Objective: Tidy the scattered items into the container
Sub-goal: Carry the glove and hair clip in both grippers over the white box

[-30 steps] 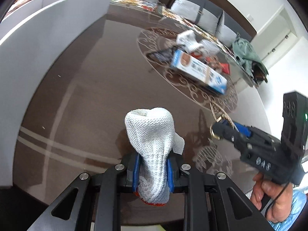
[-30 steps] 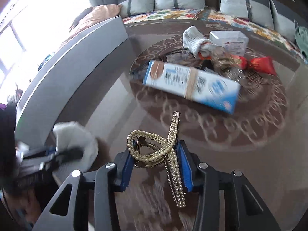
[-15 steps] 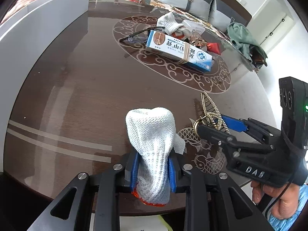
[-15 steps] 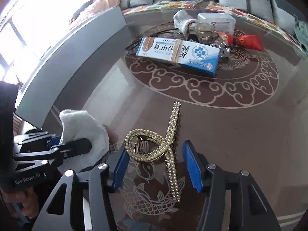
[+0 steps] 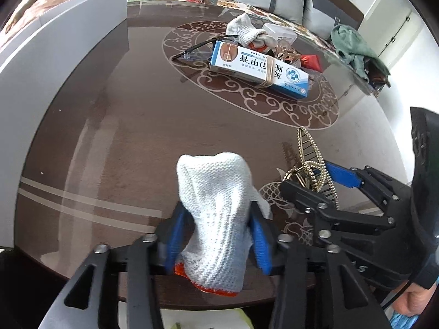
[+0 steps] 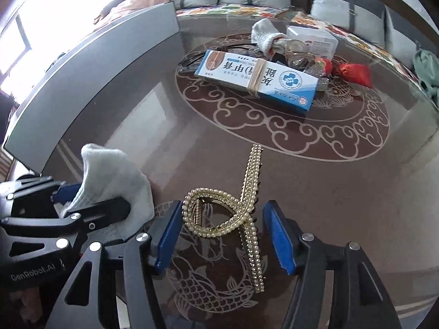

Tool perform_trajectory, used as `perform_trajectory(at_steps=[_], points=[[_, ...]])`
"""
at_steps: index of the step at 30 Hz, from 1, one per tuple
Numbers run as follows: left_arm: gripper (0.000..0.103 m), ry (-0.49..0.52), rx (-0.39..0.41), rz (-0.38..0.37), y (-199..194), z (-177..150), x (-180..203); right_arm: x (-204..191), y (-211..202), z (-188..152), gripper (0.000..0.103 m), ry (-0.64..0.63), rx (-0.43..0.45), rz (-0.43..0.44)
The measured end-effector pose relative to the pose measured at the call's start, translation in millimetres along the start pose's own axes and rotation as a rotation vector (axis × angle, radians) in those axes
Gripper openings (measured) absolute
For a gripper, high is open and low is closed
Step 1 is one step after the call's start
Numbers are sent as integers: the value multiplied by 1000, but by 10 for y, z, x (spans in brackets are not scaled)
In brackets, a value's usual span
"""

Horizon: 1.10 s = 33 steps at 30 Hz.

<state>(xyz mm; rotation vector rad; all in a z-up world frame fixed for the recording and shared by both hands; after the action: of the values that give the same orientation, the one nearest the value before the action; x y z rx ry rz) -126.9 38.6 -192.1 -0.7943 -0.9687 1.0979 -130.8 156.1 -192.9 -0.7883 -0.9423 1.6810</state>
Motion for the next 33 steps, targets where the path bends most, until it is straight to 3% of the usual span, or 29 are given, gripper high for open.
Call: perform_trajectory(at_steps=[6,11,20,22,23,26,30,33], points=[[61,14,8,29,9,-4,-16,3,9,10,62,3,4,23],[62,22,11,41,5,-8,-24,-56,40,-5,62,-57,31,-36],[61,22,29,60,7,-14,-20,-50,74,-5,62,-74,67,-67],[31,23,41,64,-4,-24,-14,-19,65,0,57,-70,66,-64],[24,31,41,52,-14,-34,15,7,50,2,49,-58,66,-79],[21,38,58,48,-58,-46,47,75,-55,-25,45,10,87,-48],[20,13,70,26,-124,-55,50,52,-285,-47,45,-5,142,-58],[20,20,100,64,-227,-23,64,36,-416,-60,45,9,163,-50]])
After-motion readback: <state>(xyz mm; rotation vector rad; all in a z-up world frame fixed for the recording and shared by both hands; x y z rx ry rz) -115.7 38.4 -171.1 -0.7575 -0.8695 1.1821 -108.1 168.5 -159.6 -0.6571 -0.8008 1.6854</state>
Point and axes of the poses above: each gripper's, at about its wrist camera, not at the fingertips, and y roughly the way its jaws point, x to its right, z to its top, the point moved 7 cm from there along y, roughly the way its jaws point, and after that the axes turned 3 degrees about -y, right-handed, at the moved point
